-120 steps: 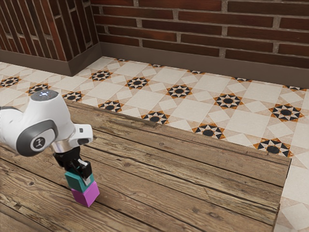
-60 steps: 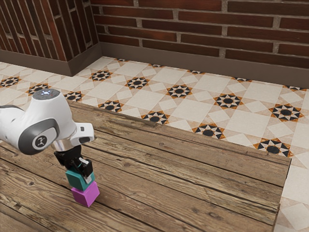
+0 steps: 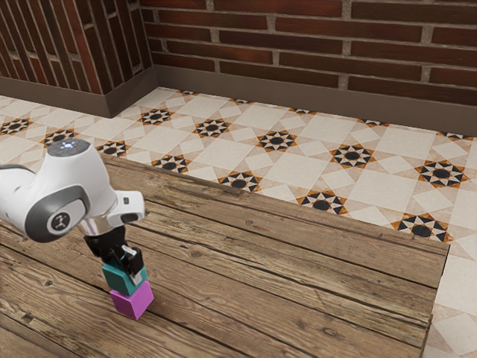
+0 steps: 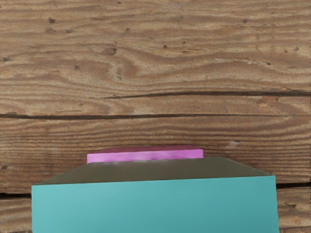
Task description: Pick up the blue block with one arm, and put the blue block on the pink block with one arm
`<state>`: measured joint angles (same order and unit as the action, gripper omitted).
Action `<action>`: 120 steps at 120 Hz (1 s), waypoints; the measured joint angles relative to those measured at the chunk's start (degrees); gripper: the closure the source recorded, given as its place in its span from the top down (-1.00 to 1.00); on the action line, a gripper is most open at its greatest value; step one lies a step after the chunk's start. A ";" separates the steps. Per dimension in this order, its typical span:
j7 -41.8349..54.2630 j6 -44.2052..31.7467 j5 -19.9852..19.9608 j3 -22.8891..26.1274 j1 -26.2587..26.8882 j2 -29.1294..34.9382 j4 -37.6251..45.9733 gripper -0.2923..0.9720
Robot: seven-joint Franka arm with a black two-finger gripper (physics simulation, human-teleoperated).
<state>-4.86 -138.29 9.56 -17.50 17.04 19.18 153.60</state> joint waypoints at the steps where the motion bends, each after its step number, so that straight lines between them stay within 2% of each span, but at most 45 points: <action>1: 0.01 0.00 0.00 0.00 -0.01 0.08 0.06 0.00; 42: 0.45 0.05 -0.01 -0.07 -0.09 1.32 1.12 0.00; 66: 1.77 0.09 -0.87 -0.12 -0.25 1.31 1.11 0.28; 89: 3.03 0.44 -1.07 -0.12 -0.39 3.51 0.49 0.42; 104: 3.46 6.58 -1.03 1.41 -0.10 8.24 -8.62 0.46; 113: 3.05 13.45 -0.17 3.06 0.24 11.40 -17.92 0.47; 120: 2.74 18.91 0.02 2.52 0.02 12.13 -23.73 0.48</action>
<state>-2.12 -119.38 9.58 -14.99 17.06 31.31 129.87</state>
